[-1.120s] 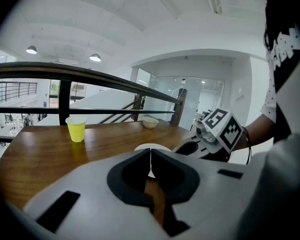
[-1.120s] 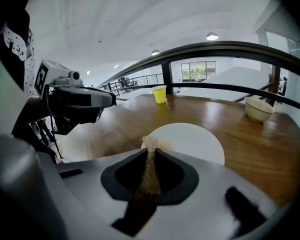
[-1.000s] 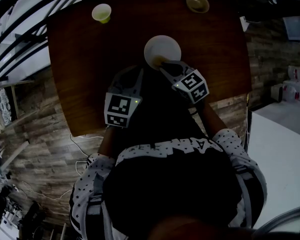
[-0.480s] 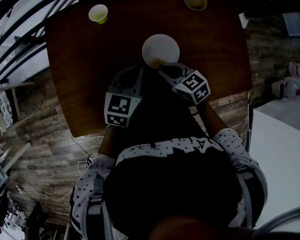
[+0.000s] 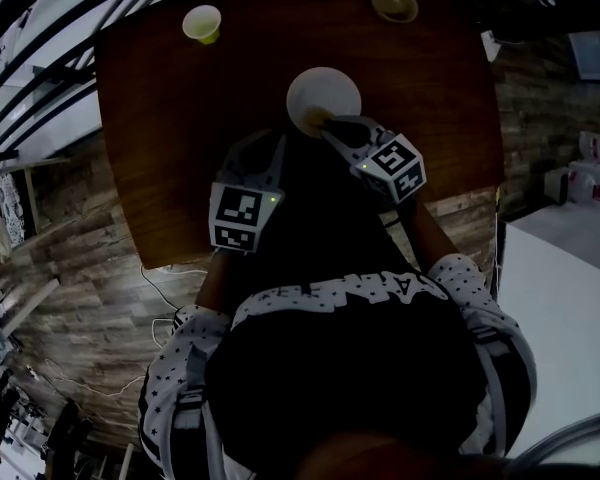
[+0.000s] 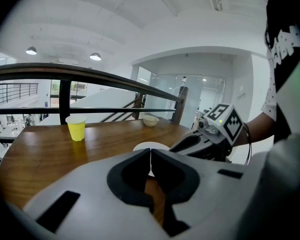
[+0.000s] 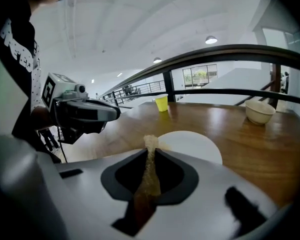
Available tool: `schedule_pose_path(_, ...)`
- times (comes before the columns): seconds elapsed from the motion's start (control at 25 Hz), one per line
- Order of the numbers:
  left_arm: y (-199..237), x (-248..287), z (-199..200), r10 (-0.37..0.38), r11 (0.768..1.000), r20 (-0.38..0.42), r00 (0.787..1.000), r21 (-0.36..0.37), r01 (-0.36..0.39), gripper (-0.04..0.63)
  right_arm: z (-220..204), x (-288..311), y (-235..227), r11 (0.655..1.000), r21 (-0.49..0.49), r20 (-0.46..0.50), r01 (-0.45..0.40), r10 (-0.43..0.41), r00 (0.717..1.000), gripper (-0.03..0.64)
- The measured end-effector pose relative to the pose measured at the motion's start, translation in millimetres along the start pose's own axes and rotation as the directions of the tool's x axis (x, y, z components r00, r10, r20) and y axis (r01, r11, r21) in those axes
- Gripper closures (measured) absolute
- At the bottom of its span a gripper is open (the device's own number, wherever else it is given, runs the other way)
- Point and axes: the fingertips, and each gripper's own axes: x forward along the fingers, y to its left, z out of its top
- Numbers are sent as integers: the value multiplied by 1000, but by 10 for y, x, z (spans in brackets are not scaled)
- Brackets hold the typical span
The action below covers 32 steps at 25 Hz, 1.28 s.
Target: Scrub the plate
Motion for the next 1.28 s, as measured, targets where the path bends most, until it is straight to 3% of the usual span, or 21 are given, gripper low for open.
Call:
schedule_pose_path(0.28, 27, -43, -3, 26, 1000, 11, 1000, -13, -26, 581, 218, -71, -509, 987, 42, 71, 155, -157, 985, 568)
schedule_pose_path(0.44, 40, -68, -29, 44, 999, 0, 999, -28, -44, 581, 189, -45, -727, 970, -63, 26, 237, -236, 972, 568)
schedule_pose_path(1.0, 136, -104, -41, 87, 995, -2, 996, -50, -87, 581, 281, 105, -983, 944, -214, 11, 249, -253, 967, 568)
schedule_pose_path(1.28, 174, -53, -24, 91, 994, -5, 996, -55, -91, 581, 207, 169, -1010, 955, -208, -16, 212, -219, 975, 568)
